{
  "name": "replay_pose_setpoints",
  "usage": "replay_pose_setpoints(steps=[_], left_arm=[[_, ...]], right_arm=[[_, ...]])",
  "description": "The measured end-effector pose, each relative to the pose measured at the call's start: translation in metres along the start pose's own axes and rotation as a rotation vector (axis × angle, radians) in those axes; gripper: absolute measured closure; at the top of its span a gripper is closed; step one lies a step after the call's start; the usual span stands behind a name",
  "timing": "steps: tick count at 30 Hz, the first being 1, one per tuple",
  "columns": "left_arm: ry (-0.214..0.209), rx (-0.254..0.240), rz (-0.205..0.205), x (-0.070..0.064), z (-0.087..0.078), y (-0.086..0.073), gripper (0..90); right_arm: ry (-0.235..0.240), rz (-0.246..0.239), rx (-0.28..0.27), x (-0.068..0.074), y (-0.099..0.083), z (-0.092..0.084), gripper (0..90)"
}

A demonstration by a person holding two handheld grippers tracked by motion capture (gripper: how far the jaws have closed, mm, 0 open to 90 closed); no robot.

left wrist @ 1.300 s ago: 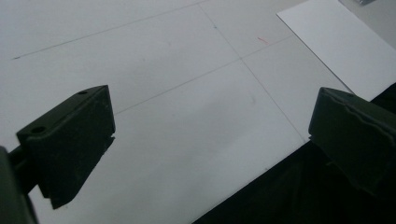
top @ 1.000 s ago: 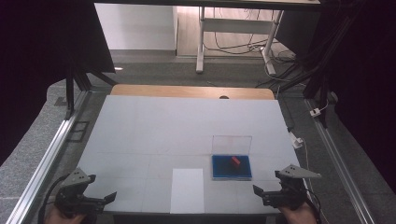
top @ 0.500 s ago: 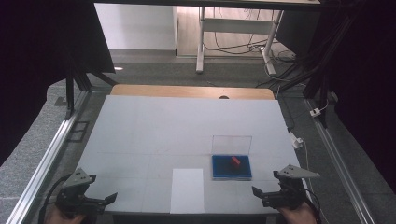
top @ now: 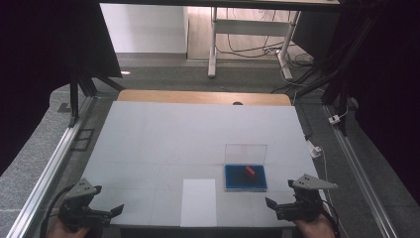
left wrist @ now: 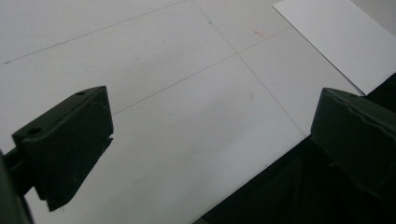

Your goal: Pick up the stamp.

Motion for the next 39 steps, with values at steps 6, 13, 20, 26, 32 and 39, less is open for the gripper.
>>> replay_pose_setpoints(steps=[6,13,20,26,32,39], left_arm=[[0.005,0.004,0.006,-0.001,0.0,0.0,0.0],[0.013,0.011,0.006,-0.002,0.001,0.001,0.0],[0.013,0.012,0.003,-0.001,0.001,0.001,0.0],[0.007,0.011,-0.005,-0.001,0.001,0.001,0.0],[0.007,0.012,-0.006,-0.001,0.001,0.001,0.0],[0.01,0.013,-0.007,-0.001,0.002,0.001,0.0]], right_arm=[[0.0,-0.011,-0.004,0.001,0.003,0.0,0.0],[0.03,-0.016,-0.025,0.003,0.009,0.005,0.0],[0.044,-0.038,-0.019,0.005,0.012,0.012,0.0],[0.057,-0.038,-0.015,0.007,0.014,0.021,0.0],[0.08,-0.037,0.001,0.008,0.017,0.03,0.0],[0.086,-0.028,0.02,0.009,0.022,0.04,0.0]])
Point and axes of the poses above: each handheld gripper's, and its own axes: z roughly forward along the jaws, y roughly out of its top, x roughly to its left, the point moved 5 cm from there along z, roughly forward along the jaws, and after that the axes turned 1 degree about -x, right-handed, at the moved point
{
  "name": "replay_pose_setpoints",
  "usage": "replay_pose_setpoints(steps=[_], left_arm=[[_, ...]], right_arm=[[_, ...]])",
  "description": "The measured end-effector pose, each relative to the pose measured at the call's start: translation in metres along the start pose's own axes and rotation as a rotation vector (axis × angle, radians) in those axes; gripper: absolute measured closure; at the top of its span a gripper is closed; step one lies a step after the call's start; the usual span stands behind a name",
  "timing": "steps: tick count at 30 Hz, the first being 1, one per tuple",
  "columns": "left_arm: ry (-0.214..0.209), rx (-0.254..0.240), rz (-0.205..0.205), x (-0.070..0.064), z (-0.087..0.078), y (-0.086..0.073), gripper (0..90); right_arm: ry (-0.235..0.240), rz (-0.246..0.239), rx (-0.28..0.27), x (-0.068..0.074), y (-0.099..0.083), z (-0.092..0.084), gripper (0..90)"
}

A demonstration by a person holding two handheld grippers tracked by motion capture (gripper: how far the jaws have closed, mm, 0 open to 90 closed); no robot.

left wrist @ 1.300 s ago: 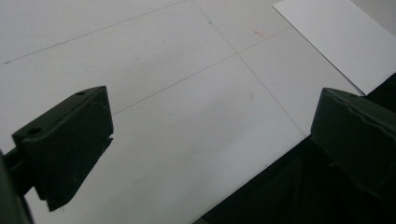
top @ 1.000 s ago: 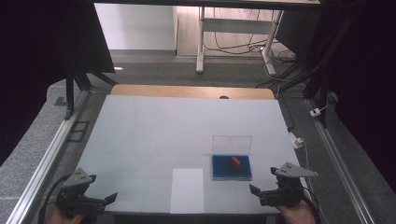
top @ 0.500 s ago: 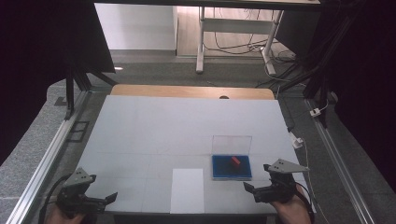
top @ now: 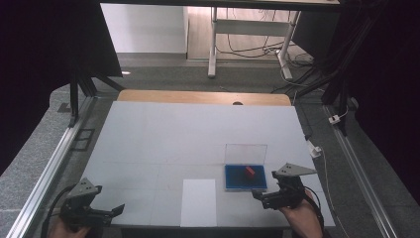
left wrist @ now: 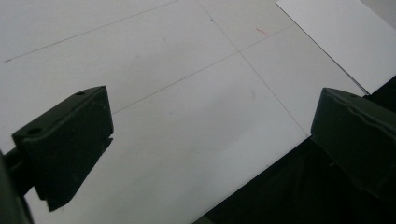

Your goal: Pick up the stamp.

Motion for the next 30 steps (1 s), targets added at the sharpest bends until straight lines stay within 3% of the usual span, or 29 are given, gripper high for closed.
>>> replay_pose_setpoints(steps=[11,22,28,29,30], left_arm=[[0.0,0.005,0.001,0.0,0.0,0.0,0.0],[-0.001,0.005,0.0,0.0,0.001,0.0,0.0],[-0.003,0.003,-0.001,0.0,0.0,0.0,0.0],[-0.004,0.002,-0.001,0.0,0.0,0.0,0.0],[-0.004,0.0,-0.001,0.0,0.0,0.0,0.0]], right_arm=[[-0.043,-0.047,0.063,-0.007,0.009,0.025,0.0],[-0.046,-0.062,0.089,-0.012,0.016,0.045,0.0],[-0.038,-0.061,0.132,-0.014,0.019,0.058,0.0],[-0.036,-0.062,0.137,-0.015,0.02,0.06,6.4],[-0.036,-0.062,0.137,-0.015,0.02,0.06,6.4]])
Point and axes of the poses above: each handheld gripper's, and its own axes: z roughly forward along the jaws, y roughly out of its top, x roughly to its left, the point moved 5 cm from there along z, roughly forward along the jaws, and after that the axes turned 1 degree about -x, right-handed, at the moved point
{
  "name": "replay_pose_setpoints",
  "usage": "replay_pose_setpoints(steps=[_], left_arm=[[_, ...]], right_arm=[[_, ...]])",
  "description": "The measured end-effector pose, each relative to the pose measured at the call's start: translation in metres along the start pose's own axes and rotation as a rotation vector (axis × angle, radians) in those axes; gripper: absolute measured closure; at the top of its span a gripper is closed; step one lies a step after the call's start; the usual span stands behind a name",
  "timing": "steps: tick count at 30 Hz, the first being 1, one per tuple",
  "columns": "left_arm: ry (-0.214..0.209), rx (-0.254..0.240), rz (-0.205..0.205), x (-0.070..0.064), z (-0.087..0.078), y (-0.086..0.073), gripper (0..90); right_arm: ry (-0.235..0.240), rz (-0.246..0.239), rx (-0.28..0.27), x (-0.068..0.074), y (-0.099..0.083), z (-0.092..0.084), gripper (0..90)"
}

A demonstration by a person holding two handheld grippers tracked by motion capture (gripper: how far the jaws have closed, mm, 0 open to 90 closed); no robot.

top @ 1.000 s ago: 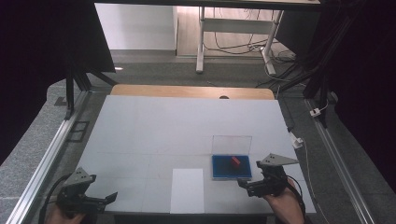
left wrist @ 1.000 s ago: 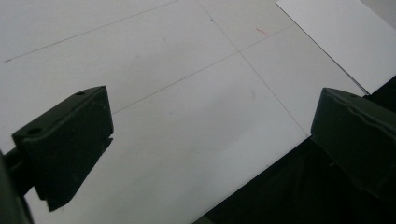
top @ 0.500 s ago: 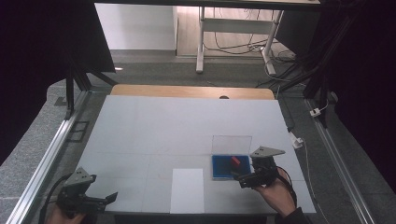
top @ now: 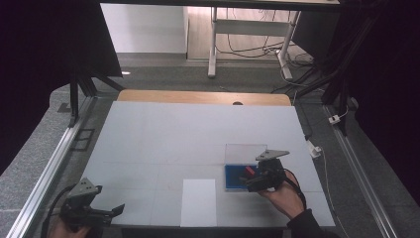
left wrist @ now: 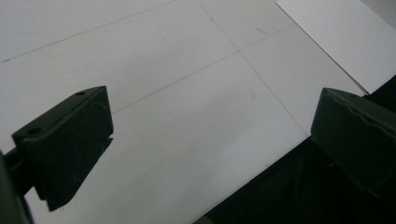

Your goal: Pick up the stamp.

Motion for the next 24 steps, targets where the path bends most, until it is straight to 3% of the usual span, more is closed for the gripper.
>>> replay_pose_setpoints(steps=[2,4,5,7,8,10,12,17,18,24], left_arm=[[-0.003,0.001,0.0,0.0,-0.0001,0.0,0.0],[-0.003,0.002,0.001,0.0,0.0001,0.0,0.0],[-0.003,0.003,0.002,-0.0002,0.0002,0.0,0.0],[-0.002,0.004,0.004,-0.0004,0.0003,0.0001,0.0],[-0.002,0.005,0.006,-0.0004,0.0004,0.0,0.0],[-0.002,0.006,0.007,-0.0005,0.0004,0.0,0.0],[-0.003,0.005,0.006,-0.0005,0.0004,0.0,0.0],[-0.006,0.004,0.007,-0.0005,0.0004,0.0,0.0],[-0.006,0.005,0.007,-0.0005,0.0004,0.0,0.0],[-0.007,0.009,0.011,-0.0008,0.0006,-0.0001,0.0]], right_arm=[[0.003,-0.006,-0.001,-0.0019,0.0017,-0.0004,20.4],[0.004,-0.012,-0.001,-0.0024,0.002,-0.0004,24.6],[0.0,-0.025,0.013,-0.0041,0.002,-0.0002,35.0],[0.002,-0.028,0.019,-0.0046,0.002,0.0002,39.0],[0.015,-0.015,0.027,-0.0056,0.0021,0.0007,48.1],[0.023,-0.016,0.031,-0.0063,0.0021,0.0009,51.5],[0.031,-0.011,0.038,-0.0077,0.0027,0.0014,61.2],[0.037,-0.017,0.035,-0.0083,0.0043,0.0019,71.5],[0.041,-0.019,0.039,-0.0081,0.0047,0.0021,78.1],[0.037,-0.024,0.054,-0.0087,0.0047,0.0028,79.8]])
Point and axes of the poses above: each handheld gripper's, and its own axes: z roughly forward along the jaws, y roughly out of its top, x roughly to its left, the point moved 5 cm from there along z, roughly forward along the jaws, and after that the axes turned 1 degree about -x, right-handed, at the moved point
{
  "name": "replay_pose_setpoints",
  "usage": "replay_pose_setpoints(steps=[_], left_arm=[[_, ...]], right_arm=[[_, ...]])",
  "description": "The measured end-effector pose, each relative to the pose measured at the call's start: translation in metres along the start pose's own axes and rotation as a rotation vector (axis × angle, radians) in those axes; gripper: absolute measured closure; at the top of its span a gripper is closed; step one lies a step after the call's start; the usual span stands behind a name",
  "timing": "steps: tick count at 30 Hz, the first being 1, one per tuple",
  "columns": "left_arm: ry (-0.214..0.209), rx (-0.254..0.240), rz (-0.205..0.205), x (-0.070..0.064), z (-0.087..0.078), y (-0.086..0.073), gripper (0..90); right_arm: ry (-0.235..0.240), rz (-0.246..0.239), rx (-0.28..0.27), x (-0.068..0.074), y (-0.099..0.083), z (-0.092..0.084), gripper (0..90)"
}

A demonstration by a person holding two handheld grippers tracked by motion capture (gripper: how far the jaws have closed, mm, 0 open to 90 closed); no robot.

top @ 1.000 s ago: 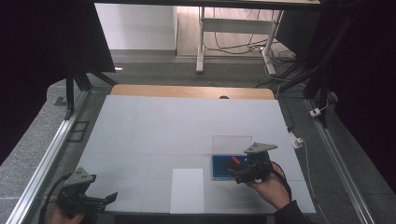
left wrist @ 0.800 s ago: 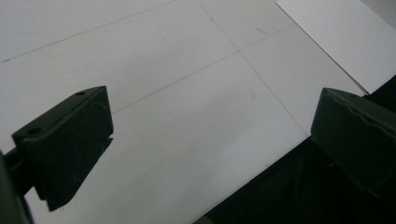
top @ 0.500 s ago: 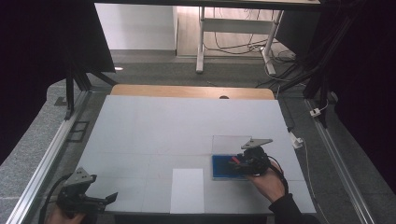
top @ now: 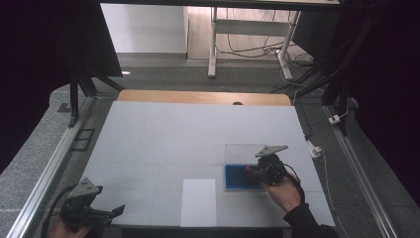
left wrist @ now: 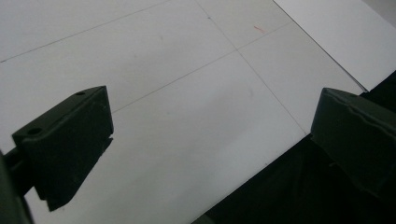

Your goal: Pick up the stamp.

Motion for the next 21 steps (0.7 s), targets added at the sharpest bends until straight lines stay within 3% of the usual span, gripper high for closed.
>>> replay_pose_setpoints(steps=[13,21], left_arm=[[-0.002,0.002,0.003,0.0,0.0,0.0,0.0],[-0.003,0.003,0.004,-0.001,0.0,0.0,0.0]], right_arm=[[0.009,-0.039,-0.043,0.002,0.002,-0.008,80.3],[0.012,-0.035,-0.069,0.004,0.003,-0.016,80.4]])
Point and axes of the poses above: each handheld gripper's, and its own axes: z roughly forward along the jaws, y roughly out of its top, x roughly to its left, the point moved 5 cm from there along z, roughly forward along the jaws, and after that the axes turned 1 degree about -x, right-handed, at the moved point
